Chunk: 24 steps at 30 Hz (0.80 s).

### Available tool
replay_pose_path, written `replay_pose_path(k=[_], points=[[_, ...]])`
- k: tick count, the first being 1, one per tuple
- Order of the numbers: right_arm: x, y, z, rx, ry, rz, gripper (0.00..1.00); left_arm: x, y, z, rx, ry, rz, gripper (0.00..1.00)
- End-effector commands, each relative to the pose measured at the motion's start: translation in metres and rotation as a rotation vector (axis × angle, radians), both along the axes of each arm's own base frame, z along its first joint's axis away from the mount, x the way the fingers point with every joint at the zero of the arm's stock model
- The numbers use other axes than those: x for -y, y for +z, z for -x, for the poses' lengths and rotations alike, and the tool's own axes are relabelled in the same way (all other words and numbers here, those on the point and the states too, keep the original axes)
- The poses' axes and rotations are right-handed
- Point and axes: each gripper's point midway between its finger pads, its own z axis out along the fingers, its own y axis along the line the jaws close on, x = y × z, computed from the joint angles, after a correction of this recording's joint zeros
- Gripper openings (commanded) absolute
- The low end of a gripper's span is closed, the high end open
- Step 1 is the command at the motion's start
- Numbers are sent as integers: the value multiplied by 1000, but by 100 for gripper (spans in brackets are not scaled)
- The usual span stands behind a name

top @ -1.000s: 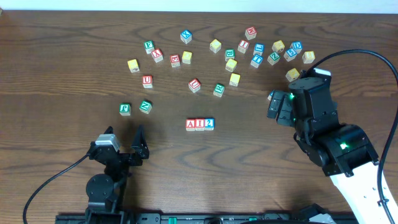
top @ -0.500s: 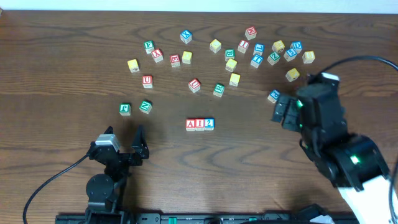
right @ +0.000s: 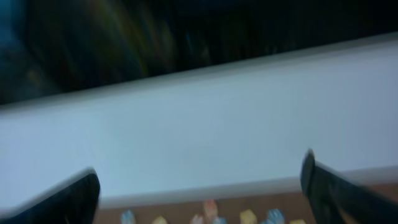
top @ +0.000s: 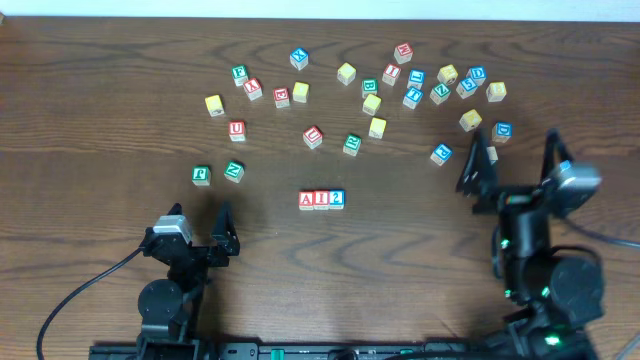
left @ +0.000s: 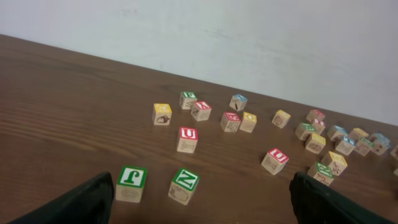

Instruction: Spell out AI2

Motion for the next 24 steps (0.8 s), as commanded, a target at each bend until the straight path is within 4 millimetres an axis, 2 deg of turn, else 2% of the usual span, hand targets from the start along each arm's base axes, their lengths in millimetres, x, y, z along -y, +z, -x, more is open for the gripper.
replay_pose_path(k=[1, 7, 10, 16, 24], points=[[-9, -34, 9, 76, 32, 174, 99, 2, -15, 1, -46, -16, -10, 89], [10, -89, 19, 77, -30, 177, 99, 2, -15, 1, -46, -16, -10, 89], [18, -105, 21, 50, -56, 189, 99, 2, -15, 1, -46, -16, -10, 89], [25, -123, 23, -21, -77, 221, 99, 2, -15, 1, -46, -16, -10, 89], [33, -169, 24, -203, -87, 255, 99, 2, -15, 1, -46, -16, -10, 89]])
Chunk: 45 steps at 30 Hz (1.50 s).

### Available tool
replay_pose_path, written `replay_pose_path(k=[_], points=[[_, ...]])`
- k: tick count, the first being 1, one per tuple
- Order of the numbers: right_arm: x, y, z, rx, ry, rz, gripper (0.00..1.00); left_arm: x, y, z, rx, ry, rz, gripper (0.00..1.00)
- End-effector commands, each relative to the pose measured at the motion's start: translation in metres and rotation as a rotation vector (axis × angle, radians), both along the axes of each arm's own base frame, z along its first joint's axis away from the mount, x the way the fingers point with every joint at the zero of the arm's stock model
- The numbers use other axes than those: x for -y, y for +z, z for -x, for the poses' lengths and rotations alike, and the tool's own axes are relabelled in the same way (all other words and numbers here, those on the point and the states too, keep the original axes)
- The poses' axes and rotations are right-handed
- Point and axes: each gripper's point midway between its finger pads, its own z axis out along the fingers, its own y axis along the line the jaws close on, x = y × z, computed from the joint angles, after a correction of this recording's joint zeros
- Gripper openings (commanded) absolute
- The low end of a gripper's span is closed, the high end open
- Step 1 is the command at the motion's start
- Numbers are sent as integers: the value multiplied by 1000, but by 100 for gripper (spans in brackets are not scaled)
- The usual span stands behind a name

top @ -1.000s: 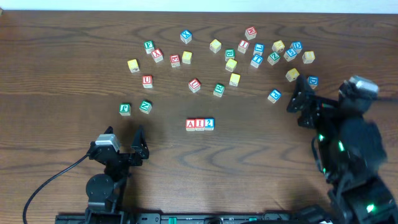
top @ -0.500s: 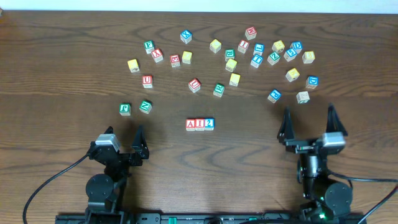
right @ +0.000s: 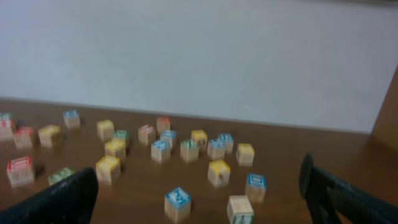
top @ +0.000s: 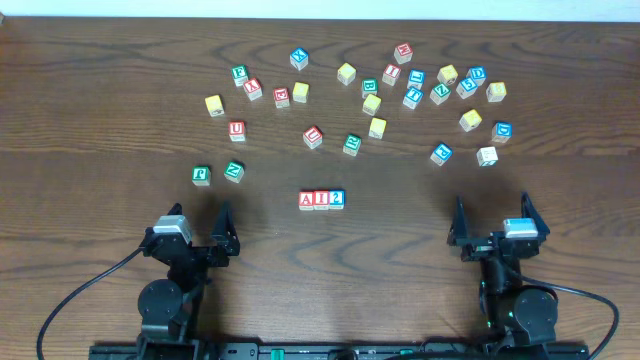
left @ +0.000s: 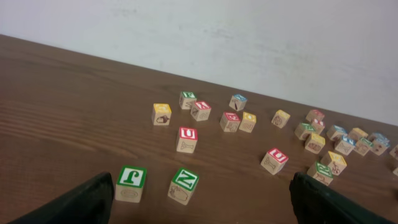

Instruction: Spell out AI2

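Three blocks stand touching in a row at the table's middle: a red A (top: 306,199), a red I (top: 321,199) and a blue 2 (top: 337,198). My left gripper (top: 189,222) rests open near the front left, its dark fingers (left: 81,202) wide apart with nothing between them. My right gripper (top: 491,213) sits open at the front right, fingers (right: 59,202) spread and empty. The row is outside both wrist views.
Several loose letter blocks lie scattered over the far half of the table. A green J block (left: 130,183) and a green N block (left: 183,185) lie just ahead of the left gripper. A blue block (right: 177,204) and a pale one (right: 240,210) lie ahead of the right gripper.
My right arm has come down from a raised pose at the right to a low rest pose at the front right; its camera now looks over the table. The left arm has not moved.
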Motion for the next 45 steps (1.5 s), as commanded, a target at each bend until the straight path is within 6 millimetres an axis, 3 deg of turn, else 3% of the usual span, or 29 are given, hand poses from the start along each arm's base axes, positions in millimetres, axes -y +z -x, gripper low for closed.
replay_pose_path(k=[1, 5, 20, 45], points=[[4, -11, 2, -40, -18, 19, 99, 2, -15, 1, -46, -15, -11, 89], [9, -32, 3, -126, -45, 7, 99, 2, -15, 1, -46, -15, -11, 89], [21, -32, 3, -123, -99, -179, 99, 2, -15, 1, -46, -15, -11, 89], [17, -32, 2, -126, -72, -137, 99, 2, -15, 1, -46, -15, -11, 89]])
